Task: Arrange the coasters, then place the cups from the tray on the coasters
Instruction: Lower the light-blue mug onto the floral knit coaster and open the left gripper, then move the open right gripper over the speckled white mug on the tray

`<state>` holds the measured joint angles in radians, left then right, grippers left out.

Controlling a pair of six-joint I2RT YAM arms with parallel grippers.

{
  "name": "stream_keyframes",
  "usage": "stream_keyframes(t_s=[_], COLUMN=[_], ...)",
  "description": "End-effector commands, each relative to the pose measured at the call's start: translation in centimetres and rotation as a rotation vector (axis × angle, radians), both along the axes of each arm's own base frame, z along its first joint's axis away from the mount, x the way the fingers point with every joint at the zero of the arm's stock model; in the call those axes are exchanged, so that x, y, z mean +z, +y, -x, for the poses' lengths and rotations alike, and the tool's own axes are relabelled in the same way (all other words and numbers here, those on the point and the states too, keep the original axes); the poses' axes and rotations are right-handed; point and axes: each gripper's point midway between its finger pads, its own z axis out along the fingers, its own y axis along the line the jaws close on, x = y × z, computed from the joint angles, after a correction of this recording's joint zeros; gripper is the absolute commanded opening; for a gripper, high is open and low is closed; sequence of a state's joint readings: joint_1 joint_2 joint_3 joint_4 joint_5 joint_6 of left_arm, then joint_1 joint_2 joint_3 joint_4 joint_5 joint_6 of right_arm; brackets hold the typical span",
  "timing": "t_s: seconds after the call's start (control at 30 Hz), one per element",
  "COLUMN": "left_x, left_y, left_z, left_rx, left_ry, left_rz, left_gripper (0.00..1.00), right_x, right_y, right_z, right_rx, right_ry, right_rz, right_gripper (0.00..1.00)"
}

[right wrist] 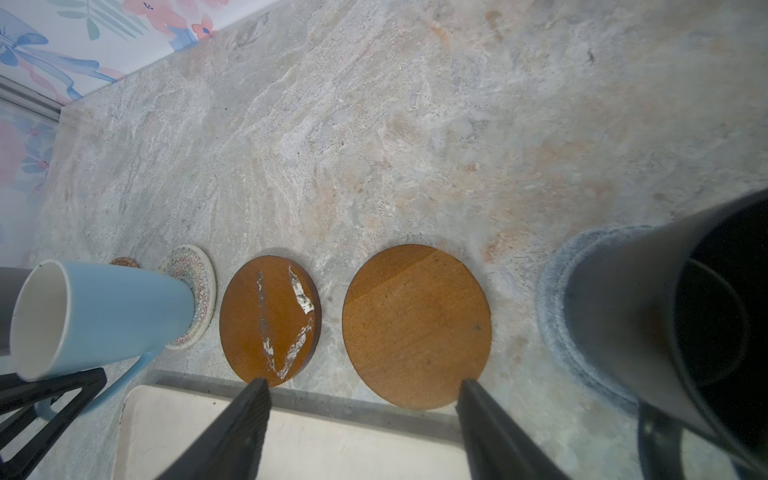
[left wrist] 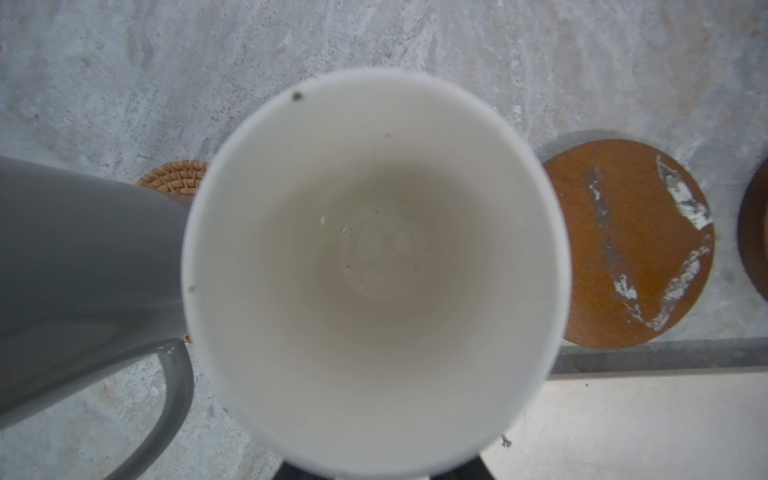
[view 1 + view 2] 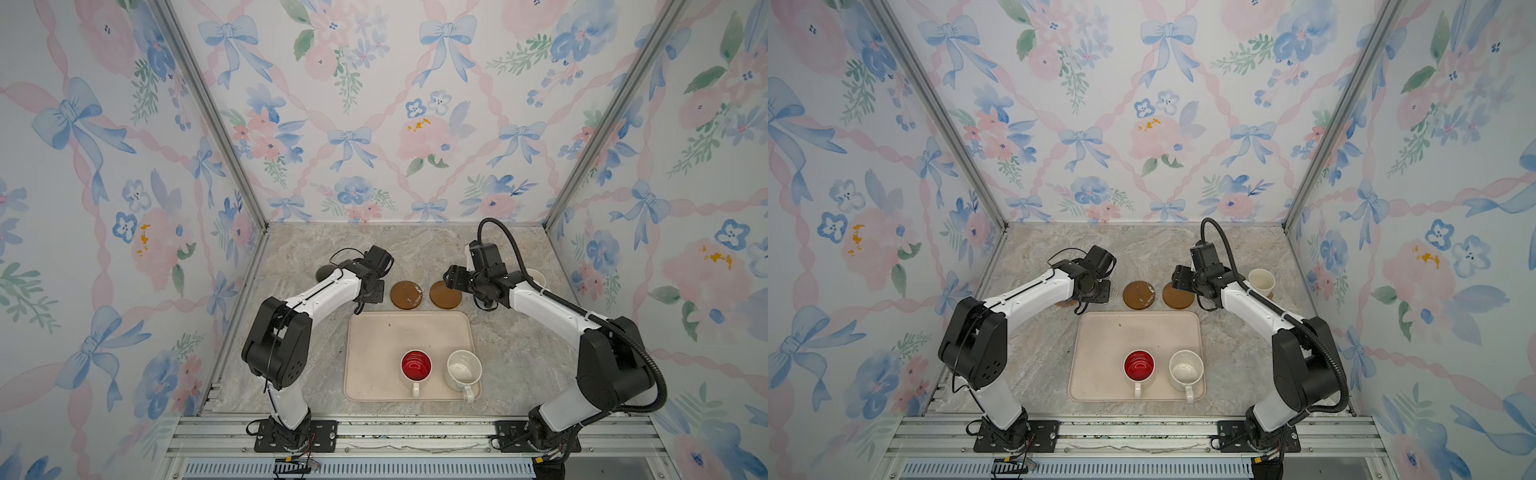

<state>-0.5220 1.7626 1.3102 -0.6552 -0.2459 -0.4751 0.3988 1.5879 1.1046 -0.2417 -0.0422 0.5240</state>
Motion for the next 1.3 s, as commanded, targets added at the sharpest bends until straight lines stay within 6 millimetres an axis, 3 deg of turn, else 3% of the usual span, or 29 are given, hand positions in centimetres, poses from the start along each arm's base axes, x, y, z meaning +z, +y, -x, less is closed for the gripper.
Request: stream_keyframes(t_s=[0.0,0.2,0.33,0.53,0.67,0.77,0.9,1.07,1.27], left_x=[1.7,5.6,8.8,13.5,15.5,16.1,15.4,14.5,13.8], left_y=[0.6,1.3,1.8,2.1,0.8,0.5,0.0,-1.7,-4.0], left_z=[0.1,0.2,0.2,0.0,-0.3,0.1,1.1,1.3,1.2], left_rx=[0.019,0.055,0.101,0.178,0.176,0.194,0.185,0.145,0.074], left_ry=[-0.044,-0.147,-0.241,-0.411,-0.520,-0.580,-0.612,-0.618,-0.612], left_rz=[0.013,0.040,0.057,0.075,0.196,0.240,0.251,0.244,0.279], left_gripper=[0.38,0.40,0.40,0.40,0.40,0.40,0.40,0.40,0.40], right_x=[0.3,1.2,3.6,7.5,8.3,8.5,8.4,6.6,4.8], right_y=[-0.3,-0.7,-0.4,0.9,1.5,1.3,1.4,1.5,1.6], right_z=[0.0,0.4,1.8,5.6,9.5,12.7,16.8,21.2,24.6], right_rx=[-0.004,-0.021,0.001,0.061,0.129,0.164,0.230,0.292,0.284], right_ry=[-0.004,-0.018,-0.055,-0.127,-0.131,-0.122,-0.136,-0.127,-0.101], right_rz=[-0.007,0.012,0.085,0.207,0.300,0.363,0.404,0.449,0.523], right_gripper=[0.74,0.73,0.73,0.73,0.70,0.69,0.67,0.61,0.59])
